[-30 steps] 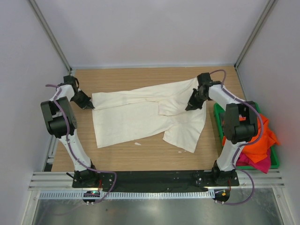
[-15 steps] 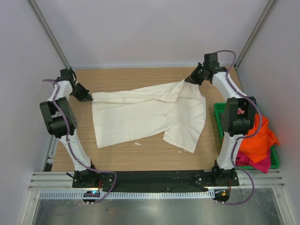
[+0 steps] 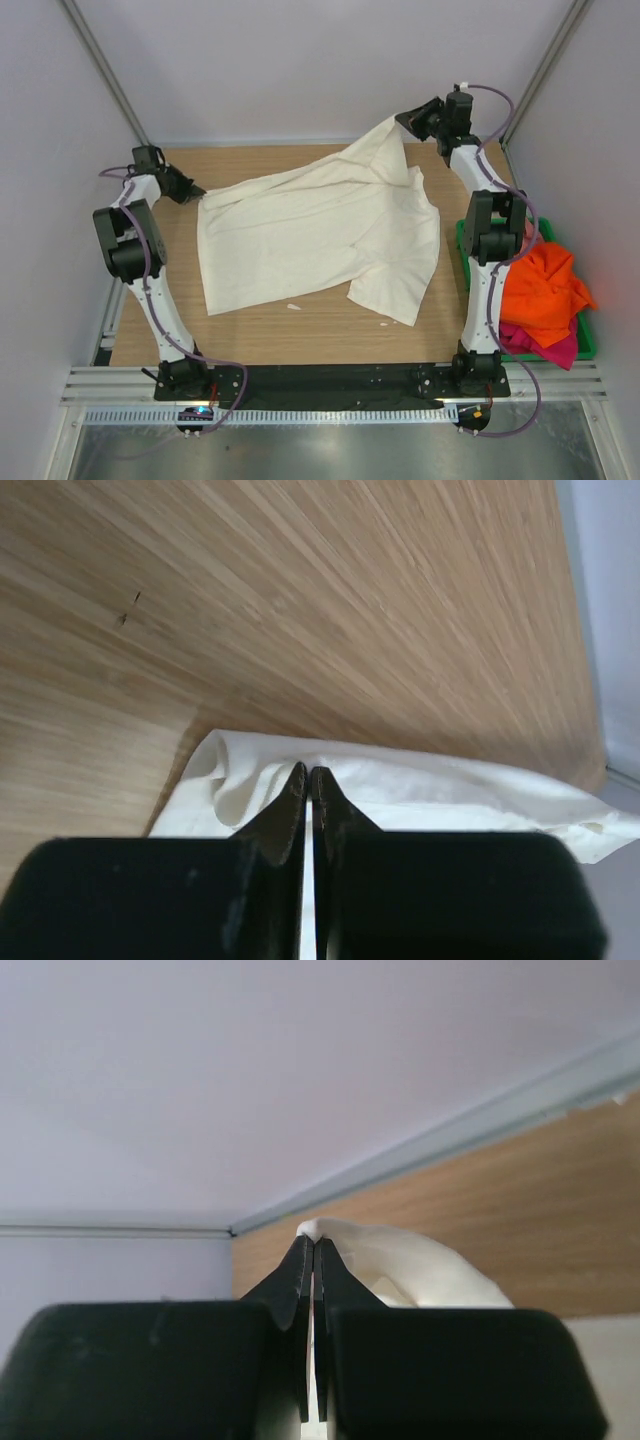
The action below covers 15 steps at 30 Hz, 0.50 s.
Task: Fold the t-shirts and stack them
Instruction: Fold the tshirt
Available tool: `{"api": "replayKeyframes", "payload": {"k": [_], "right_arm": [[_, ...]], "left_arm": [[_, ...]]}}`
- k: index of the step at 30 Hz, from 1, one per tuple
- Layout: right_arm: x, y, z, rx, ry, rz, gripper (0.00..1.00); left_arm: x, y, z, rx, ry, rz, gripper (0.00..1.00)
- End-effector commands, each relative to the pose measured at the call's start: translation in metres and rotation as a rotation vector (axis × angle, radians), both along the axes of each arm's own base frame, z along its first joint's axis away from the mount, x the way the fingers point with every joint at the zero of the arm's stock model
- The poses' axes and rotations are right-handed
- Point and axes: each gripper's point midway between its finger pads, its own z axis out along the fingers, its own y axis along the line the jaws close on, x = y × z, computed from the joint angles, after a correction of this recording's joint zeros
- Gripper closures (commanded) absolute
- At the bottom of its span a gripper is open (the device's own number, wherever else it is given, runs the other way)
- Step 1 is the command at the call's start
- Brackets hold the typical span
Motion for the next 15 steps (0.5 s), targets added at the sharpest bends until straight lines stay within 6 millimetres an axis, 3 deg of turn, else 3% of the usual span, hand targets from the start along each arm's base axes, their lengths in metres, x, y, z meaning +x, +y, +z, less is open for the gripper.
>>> {"api": "replayKeyframes", "payload": {"k": [1,6,7,8,10,15], "right_arm": [[0.029,0.009,0.069,0.114,-0.251,0.038,0.99],[0.046,0.020,0.073,0.213,-0.321,0.096,0.99],[0.047,0.020,0.084,0.219,-0.352,0.106,0.99],[0.051,0.022,0.072,0.223,-0.340,0.112,0.99],[0.051,0.025,0.073,0.225,-0.346,0.139,0.99],[0.045,0.033,0.051,0.208,-0.302,0.199,0.99]], "left_arm": [[0.038,0.004,0.029,-0.023,-0.166,0.022,1.00],[0.059,0.012,0.034,-0.027,-0.231,0.055,1.00],[0.062,0.014,0.036,-0.023,-0.244,0.058,1.00],[0.066,0.018,0.041,-0.018,-0.262,0.064,1.00],[0.071,0.020,0.043,-0.011,-0.282,0.061,1.00],[0.079,0.037,0.052,0.030,-0.328,0.080,1.00]]}}
